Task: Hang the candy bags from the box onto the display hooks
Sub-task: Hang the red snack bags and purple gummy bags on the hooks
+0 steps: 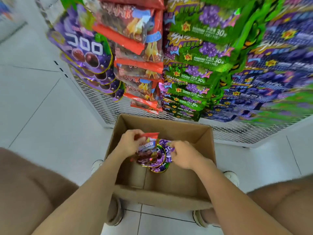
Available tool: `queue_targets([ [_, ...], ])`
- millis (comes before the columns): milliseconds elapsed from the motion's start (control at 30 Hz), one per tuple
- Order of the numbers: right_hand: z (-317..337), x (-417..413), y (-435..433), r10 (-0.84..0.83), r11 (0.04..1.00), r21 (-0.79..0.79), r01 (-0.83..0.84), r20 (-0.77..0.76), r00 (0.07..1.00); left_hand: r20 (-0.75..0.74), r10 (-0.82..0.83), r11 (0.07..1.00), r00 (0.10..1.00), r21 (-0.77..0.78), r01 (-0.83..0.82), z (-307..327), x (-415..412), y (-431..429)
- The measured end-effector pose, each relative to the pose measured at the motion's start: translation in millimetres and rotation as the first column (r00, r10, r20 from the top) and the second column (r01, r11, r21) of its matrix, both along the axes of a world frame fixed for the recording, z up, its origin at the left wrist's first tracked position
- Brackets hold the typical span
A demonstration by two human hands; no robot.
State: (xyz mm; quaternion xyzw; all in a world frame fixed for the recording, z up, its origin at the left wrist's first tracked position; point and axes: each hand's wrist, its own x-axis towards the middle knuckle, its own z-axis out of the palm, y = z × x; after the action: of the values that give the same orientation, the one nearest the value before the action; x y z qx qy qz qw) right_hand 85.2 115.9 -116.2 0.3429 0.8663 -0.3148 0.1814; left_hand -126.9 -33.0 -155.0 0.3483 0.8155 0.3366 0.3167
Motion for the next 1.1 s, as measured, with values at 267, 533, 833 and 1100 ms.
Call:
queue_targets([
  [267, 123.4, -1.7, -3.8, -0.169, 0.982, -0.157, 0.104, -0.497, 0.851, 0.159, -0.238, 0.968, 0.958, 0.122, 0.22, 168.1, 4.5, -2.2],
  [533, 263.8, -7.1, -47.7, 0.057, 0.993, 0.111, 0.043, -0.758, 0.65, 0.219, -0.238, 0.912, 0.946, 0.386, 0.14, 315.9, 12.7, -36.1],
  [833, 435.4, -33.5, -45.7, 0.142, 0.897, 0.252, 0.362, -0.942, 0.304, -0.329, 0.236, 0.647, 0.915, 0.756, 0.105, 499.0, 1.9, 4.4],
  [1100, 561.6, -69.1, -21.4, 0.322, 0.759, 0.39, 0.521, -0.921, 0.219, -0.444, 0.428, 0.565, 0.787, 0.811, 0.151, 617.5, -16.5, 55.4],
])
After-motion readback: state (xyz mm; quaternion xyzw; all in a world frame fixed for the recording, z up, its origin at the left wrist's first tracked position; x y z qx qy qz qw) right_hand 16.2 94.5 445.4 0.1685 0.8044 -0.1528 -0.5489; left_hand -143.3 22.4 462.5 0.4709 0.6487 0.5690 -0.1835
